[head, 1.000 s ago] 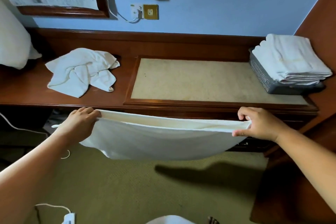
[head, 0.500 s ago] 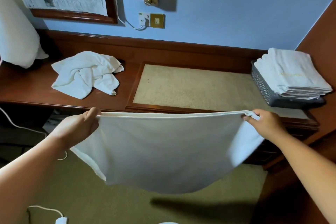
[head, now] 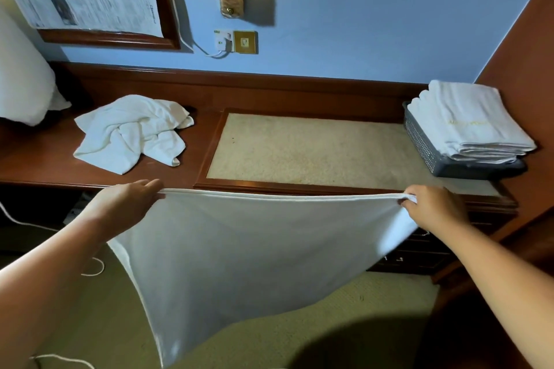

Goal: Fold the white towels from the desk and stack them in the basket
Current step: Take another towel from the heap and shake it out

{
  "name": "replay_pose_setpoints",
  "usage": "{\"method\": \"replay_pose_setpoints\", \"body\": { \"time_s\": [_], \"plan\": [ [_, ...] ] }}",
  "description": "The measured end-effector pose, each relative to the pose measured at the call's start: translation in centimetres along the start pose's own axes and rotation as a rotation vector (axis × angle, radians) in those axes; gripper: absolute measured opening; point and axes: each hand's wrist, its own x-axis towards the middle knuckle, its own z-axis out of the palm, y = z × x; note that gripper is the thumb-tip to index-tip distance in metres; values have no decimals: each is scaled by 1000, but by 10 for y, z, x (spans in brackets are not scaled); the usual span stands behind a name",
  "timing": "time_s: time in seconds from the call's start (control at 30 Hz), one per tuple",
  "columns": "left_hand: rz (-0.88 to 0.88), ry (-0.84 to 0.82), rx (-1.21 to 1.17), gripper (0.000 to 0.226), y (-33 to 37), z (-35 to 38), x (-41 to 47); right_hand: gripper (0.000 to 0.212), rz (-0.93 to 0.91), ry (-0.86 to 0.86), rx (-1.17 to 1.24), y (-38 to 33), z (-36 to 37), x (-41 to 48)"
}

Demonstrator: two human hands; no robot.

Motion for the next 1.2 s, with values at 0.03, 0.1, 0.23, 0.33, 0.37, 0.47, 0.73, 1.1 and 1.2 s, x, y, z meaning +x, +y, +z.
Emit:
{"method": "replay_pose_setpoints", "body": {
  "time_s": [0.03,0.1,0.23,0.33,0.37,0.47,0.73,1.1,1.2],
  "plan": [
    [-38,0,-19,24,9,0,5,10,12,5,-1,5,4,0],
    [-122,30,-85,26,28,1,15,12,39,-5,7,12,11,0],
    [-259,94,-174,15,59,2,34,9,65,13,64,25,21,-2],
    [-302,84,-152,14,75,5,47,11,52,-27,134,36,23,-5],
    [-332,58,-148,17,80,5,52,15,31,-64,122,39,22,-6],
    [-410,-26,-32,27,96,4,63,17,-48,-116,9,47,20,-10],
    [-878,-151,-273,36,142,0,98,23,-196,-30,233,72,9,1],
    [-961,89,-526,28,166,-8,116,44,-576,274,180,109,-12,0],
    [-884,175,-483,24,166,-9,120,53,-589,410,102,117,-12,10]
  ]
}}
